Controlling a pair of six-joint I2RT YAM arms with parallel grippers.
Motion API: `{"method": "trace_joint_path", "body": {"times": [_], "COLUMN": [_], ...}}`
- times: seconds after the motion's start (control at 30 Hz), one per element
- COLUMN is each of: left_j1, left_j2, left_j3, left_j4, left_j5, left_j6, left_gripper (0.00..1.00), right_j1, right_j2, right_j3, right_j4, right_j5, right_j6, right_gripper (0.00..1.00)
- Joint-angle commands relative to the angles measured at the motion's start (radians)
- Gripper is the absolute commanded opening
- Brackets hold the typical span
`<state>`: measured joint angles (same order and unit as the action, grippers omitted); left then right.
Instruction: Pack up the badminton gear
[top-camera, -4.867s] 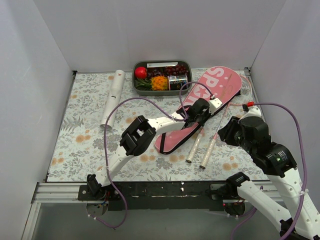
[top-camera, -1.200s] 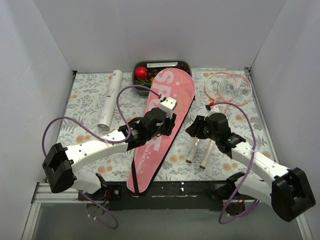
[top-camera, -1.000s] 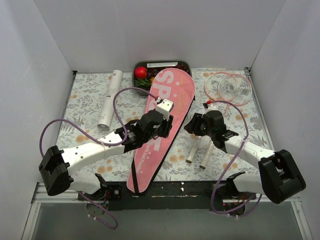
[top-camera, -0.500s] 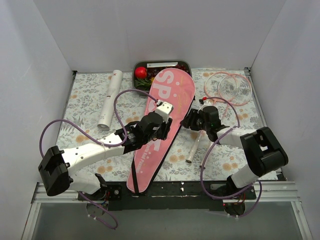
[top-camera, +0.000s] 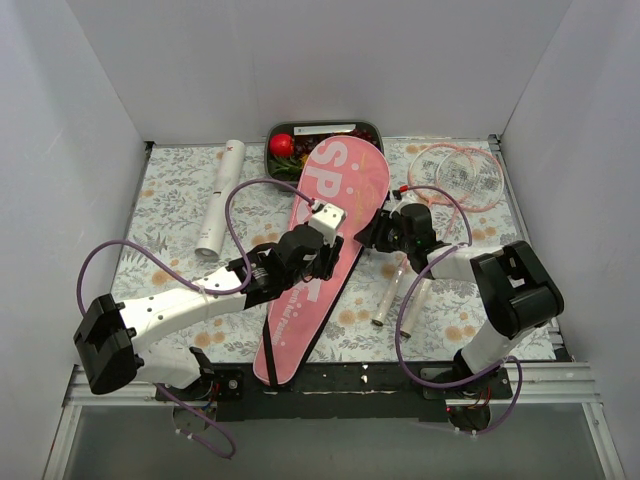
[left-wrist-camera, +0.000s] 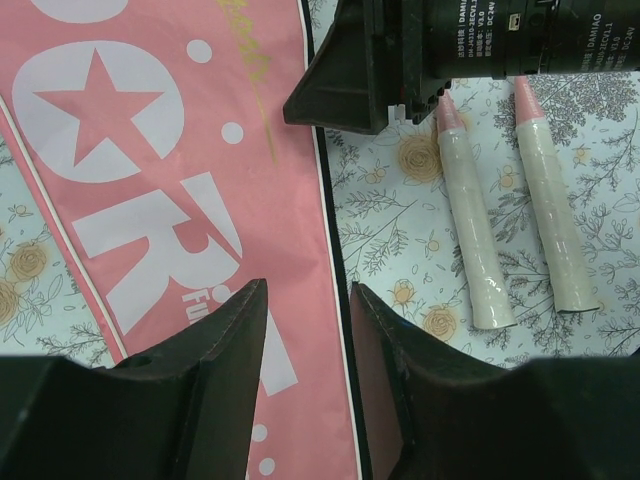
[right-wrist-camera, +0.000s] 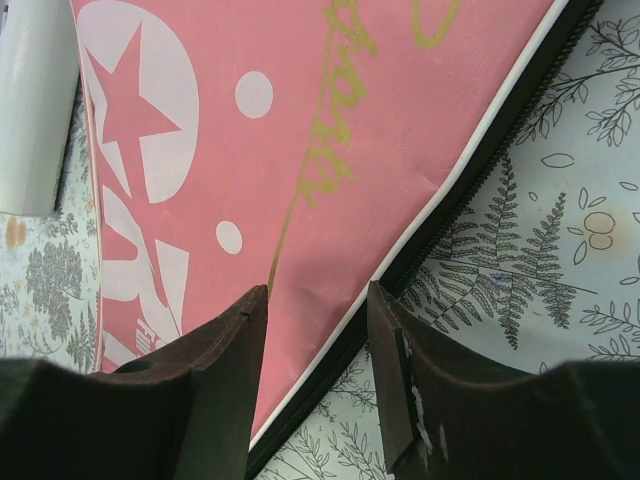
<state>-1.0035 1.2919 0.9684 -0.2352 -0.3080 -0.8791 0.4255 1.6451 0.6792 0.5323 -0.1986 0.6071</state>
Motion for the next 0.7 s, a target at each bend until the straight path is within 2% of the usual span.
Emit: {"method": "trace_joint_path", "body": {"times": [0.0, 0.23, 0.67], "left_j1": [-0.003, -0.003, -0.004], "left_j2": [-0.052, -0.034, -0.046], "left_j3": [-0.016, -0.008, -0.007], "left_j4": [0.002, 0.019, 0.008], "left_j5": [-0.019, 0.0, -0.002], "left_j6": [0.005, 0.0, 0.003], "left_gripper": [0.39, 0.39, 0.39], "right_j1": [-0.005, -0.005, -0.005], "right_j2": [-0.027, -0.123, -0.036], "right_j3": [0.016, -0.049, -0.014], "right_j4": [0.038, 0.002, 0.003], "right_j5": [0.005, 0.051, 0.076], "right_j6": [-0.006, -0.029, -0.013], "right_gripper": [0.52, 0.53, 0.53]}}
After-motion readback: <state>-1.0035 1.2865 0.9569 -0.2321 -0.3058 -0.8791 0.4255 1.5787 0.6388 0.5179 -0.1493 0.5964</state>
